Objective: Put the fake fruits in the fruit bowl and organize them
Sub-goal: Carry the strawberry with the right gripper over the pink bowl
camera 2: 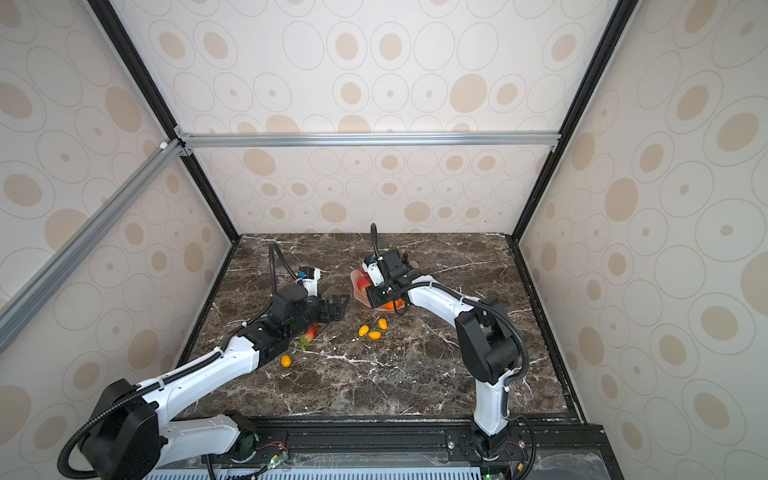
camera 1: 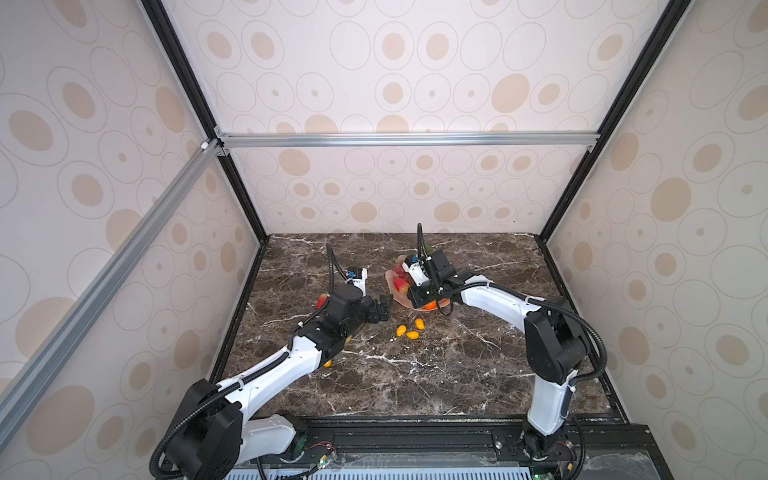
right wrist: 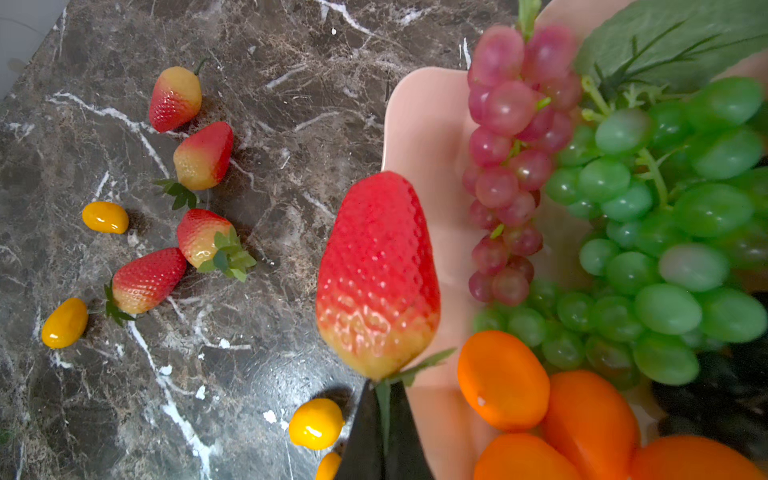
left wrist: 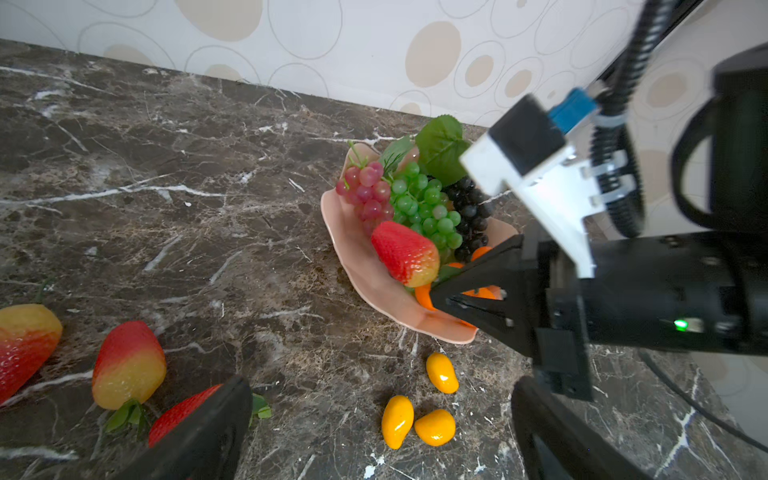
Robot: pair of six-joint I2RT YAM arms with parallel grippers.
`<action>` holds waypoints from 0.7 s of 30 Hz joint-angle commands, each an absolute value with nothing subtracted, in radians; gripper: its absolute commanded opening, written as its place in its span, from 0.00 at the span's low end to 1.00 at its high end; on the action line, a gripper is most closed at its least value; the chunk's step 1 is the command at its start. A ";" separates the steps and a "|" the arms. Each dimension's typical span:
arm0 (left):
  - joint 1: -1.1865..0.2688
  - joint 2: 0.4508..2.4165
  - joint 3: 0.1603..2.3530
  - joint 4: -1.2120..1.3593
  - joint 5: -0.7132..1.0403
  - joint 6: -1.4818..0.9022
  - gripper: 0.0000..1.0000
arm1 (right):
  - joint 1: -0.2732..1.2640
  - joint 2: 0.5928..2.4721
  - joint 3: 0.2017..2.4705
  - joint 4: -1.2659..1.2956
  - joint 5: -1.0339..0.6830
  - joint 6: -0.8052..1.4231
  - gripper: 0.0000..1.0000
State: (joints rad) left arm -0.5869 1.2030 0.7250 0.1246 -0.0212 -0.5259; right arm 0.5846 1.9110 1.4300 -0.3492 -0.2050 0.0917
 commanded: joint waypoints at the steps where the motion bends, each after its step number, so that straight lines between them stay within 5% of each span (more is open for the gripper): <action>1: -0.575 1.166 0.710 0.159 -0.003 -0.500 0.98 | 0.573 1.951 1.477 -0.408 -0.218 0.074 0.00; 21: -0.552 1.123 0.679 0.132 -0.006 -0.505 0.98 | 0.564 2.097 1.616 -0.497 -0.237 0.045 0.00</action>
State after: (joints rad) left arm -0.5621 1.1461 0.6788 0.1314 -0.0055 -0.5186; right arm 0.5697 2.0766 1.5890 -0.4721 -0.2325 0.0616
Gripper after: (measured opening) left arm 0.981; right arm 0.042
